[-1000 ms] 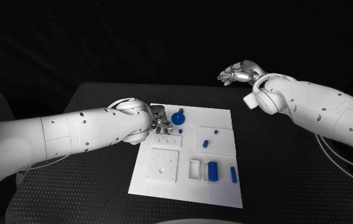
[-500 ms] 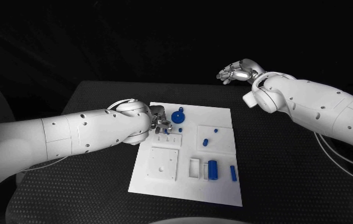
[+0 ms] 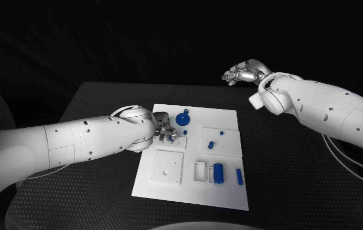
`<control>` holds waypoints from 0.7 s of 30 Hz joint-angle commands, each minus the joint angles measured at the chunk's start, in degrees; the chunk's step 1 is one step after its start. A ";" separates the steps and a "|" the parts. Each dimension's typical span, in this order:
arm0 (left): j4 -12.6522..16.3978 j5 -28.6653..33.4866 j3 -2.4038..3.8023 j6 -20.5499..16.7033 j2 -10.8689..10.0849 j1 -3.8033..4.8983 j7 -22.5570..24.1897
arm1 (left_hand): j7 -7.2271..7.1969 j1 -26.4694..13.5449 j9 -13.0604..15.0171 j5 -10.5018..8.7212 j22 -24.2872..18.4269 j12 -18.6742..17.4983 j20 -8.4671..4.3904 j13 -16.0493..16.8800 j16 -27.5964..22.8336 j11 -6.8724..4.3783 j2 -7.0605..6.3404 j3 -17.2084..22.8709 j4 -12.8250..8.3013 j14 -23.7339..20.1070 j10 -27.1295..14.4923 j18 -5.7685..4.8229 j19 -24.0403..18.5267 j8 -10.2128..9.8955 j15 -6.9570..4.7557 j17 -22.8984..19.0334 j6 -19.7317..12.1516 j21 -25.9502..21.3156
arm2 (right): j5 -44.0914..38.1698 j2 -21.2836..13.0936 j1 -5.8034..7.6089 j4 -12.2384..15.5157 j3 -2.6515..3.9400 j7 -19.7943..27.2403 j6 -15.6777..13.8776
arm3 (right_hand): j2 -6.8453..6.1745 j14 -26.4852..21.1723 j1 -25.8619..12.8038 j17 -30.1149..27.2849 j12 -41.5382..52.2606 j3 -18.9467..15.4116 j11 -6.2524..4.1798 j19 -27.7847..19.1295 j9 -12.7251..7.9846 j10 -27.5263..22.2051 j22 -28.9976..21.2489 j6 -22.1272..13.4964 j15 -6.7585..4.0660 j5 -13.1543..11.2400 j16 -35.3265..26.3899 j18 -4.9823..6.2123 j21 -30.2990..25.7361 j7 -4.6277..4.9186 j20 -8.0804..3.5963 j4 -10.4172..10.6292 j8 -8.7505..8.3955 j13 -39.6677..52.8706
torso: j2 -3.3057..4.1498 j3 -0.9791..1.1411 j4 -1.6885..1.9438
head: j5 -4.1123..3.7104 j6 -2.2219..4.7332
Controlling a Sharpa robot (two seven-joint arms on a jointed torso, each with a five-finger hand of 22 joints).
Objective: Assemble the parts on the task board
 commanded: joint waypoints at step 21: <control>-0.24 -0.18 0.04 1.27 0.38 -0.57 0.37 | -4.71 -0.28 4.15 -0.07 0.82 -0.02 -4.77 0.23 -0.29 -5.06 0.40 2.26 -0.77 7.23 5.51 6.77 0.06 0.39 -7.56 0.26 6.96 0.44 | -0.35 -0.16 0.01 0.15 0.00 0.25 0.87 | 0.17 -0.34 0.57 0.15 -0.26 -0.33 0.14 -0.49 -0.14 0.44 0.20 -0.33 0.06 0.14 -0.42 -1.00 -0.40 -0.08 0.01 0.13 0.29 -0.24 | 0.07 0.04 0.02 | -0.38 -0.45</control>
